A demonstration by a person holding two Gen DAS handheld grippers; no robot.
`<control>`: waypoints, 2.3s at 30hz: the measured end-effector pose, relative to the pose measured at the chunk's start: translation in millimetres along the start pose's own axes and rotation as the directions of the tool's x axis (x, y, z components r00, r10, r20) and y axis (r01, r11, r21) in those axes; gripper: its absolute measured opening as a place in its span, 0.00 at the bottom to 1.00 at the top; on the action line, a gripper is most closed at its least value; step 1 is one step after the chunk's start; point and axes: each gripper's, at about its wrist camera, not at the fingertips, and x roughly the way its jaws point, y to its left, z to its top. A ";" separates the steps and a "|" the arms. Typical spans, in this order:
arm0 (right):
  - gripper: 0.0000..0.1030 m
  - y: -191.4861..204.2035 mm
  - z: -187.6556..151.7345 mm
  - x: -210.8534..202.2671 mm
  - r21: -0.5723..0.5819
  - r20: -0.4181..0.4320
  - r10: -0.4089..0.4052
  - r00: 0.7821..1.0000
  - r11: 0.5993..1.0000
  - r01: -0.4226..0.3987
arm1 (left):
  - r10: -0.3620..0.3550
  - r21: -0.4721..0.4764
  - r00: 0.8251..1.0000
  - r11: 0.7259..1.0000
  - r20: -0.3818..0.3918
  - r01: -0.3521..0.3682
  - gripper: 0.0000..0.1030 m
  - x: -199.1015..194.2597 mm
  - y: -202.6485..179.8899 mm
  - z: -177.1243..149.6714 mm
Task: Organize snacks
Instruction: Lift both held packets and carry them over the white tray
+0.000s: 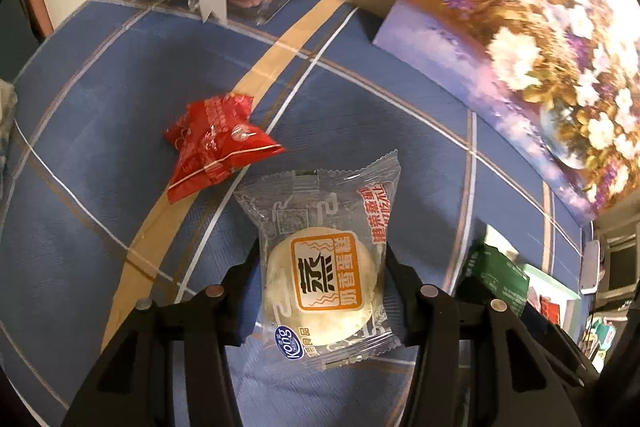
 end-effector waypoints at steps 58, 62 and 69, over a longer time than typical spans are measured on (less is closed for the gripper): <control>0.65 -284.8 -57.3 -80.6 0.475 -0.035 -0.236 0.971 0.851 0.224 | 0.041 0.489 0.990 0.872 -0.137 0.032 0.52 45.1 -303.4 -97.8; 0.65 -287.2 -58.4 -80.9 0.483 -0.037 -0.233 0.972 0.847 0.222 | 0.044 0.490 0.990 0.871 -0.134 0.027 0.52 47.2 -305.1 -99.4; 0.66 -288.4 -59.8 -79.4 0.490 -0.045 -0.228 0.973 0.843 0.221 | 0.052 0.485 0.989 0.875 -0.136 0.021 0.52 49.4 -303.9 -102.0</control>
